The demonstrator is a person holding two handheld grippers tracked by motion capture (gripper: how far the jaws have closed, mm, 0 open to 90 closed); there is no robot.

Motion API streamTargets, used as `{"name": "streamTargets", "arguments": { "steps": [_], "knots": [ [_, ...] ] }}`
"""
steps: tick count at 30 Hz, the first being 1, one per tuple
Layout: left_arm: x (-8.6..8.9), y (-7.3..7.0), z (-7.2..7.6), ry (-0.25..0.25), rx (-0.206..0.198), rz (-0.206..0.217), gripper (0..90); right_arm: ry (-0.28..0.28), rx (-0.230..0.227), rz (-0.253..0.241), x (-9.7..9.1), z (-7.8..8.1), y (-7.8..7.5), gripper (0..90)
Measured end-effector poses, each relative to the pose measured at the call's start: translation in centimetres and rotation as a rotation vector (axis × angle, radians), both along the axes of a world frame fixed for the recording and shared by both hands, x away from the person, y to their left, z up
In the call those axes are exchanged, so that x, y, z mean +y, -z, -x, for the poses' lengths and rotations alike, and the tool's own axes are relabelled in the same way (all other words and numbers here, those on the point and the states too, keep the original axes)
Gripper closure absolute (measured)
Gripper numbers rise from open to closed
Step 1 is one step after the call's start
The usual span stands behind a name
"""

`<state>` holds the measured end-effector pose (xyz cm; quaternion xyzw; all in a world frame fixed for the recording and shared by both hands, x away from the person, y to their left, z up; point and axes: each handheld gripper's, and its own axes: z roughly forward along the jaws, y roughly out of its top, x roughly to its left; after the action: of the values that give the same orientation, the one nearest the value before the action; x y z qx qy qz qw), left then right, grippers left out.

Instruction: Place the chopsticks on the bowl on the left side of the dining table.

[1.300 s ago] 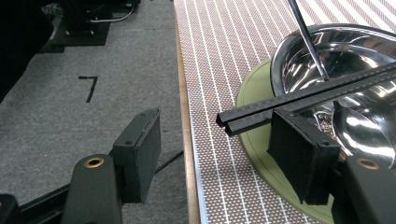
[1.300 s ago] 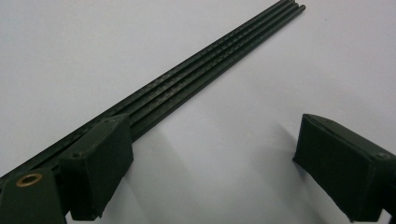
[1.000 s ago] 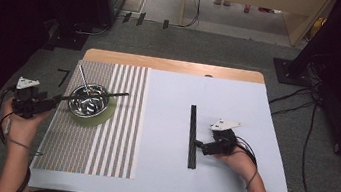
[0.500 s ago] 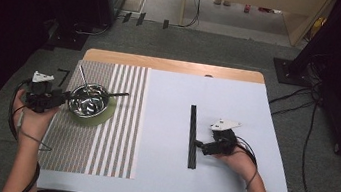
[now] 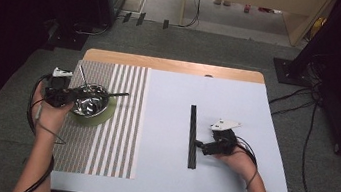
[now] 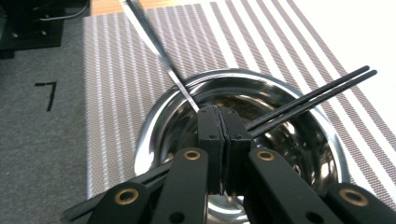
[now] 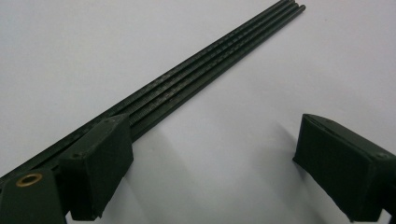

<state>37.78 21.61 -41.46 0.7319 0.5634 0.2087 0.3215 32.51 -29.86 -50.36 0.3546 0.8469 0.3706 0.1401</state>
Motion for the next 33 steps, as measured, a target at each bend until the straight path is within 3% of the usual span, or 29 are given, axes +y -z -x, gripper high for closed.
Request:
{"name": "streamTargets", "arguments": {
  "steps": [5, 11, 17, 33],
  "knots": [
    [-1.5, 0.5, -1.1, 0.021, 0.010, 0.000, 89.7, 0.000, 0.000, 0.000, 0.0, 0.0, 0.0, 10.9],
    [-2.1, 0.8, -1.9, 0.015, 0.015, 0.004, 88.4, 0.000, 0.000, 0.000, 0.0, 0.0, 0.0, 10.9],
    [-2.7, 1.4, -2.1, 0.024, 0.022, -0.029, 88.1, 0.000, 0.000, 0.000, 0.0, 0.0, 0.0, 10.9],
    [-2.8, 1.8, -2.2, 0.040, 0.031, -0.027, 86.1, 0.000, 0.000, 0.000, 0.0, 0.0, 0.0, 10.9]
  ]
}}
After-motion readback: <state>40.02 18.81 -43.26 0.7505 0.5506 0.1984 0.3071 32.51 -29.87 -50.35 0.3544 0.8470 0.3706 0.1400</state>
